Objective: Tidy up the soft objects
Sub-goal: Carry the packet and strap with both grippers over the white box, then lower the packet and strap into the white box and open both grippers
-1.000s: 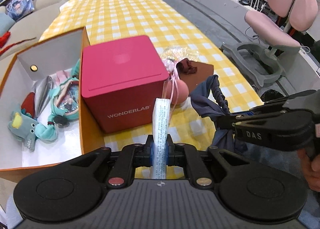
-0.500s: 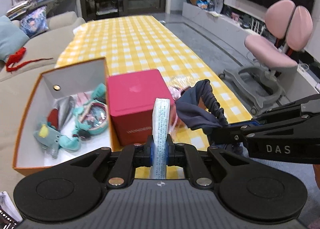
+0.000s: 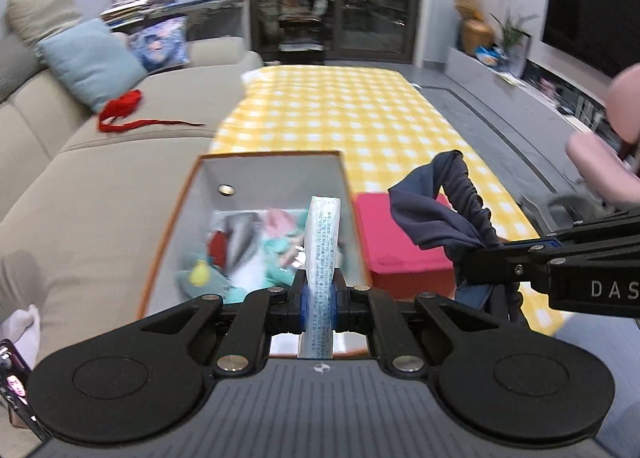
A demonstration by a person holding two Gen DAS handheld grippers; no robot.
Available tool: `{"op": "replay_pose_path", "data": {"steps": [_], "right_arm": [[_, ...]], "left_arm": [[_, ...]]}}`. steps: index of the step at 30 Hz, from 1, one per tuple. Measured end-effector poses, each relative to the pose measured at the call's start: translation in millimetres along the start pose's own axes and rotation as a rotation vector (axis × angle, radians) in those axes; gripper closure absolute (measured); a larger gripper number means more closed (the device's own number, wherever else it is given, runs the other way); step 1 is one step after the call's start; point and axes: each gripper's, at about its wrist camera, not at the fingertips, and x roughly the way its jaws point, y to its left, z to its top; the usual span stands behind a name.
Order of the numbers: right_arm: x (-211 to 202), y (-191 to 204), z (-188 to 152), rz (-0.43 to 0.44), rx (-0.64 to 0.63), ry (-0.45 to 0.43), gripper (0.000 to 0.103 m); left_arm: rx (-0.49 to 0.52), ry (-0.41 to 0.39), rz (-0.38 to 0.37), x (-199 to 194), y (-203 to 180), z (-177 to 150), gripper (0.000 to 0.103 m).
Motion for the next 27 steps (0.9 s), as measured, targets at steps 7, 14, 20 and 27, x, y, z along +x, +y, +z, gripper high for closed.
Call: {"op": "replay_pose_path", "data": {"steps": [7, 14, 20, 27], "right_arm": [[48, 25, 29, -0.003, -0.046, 0.020, 0.096], [104, 38, 44, -0.087, -0.158, 0.100, 0.096], [152, 35, 53, -0.132, -0.230, 0.227, 0.096], [200, 35, 50, -0.182, -0.354, 0.386, 0.095]], "left_arm": [[-0.047, -0.003, 0.036, 14, 37, 10, 0.092], [-0.092, 0.074, 0.019, 53, 64, 14, 0.092], [-0.101, 0.165, 0.005, 93, 77, 10, 0.092], [-0.082, 0.254, -0.030, 123, 83, 6, 0.092]]}}
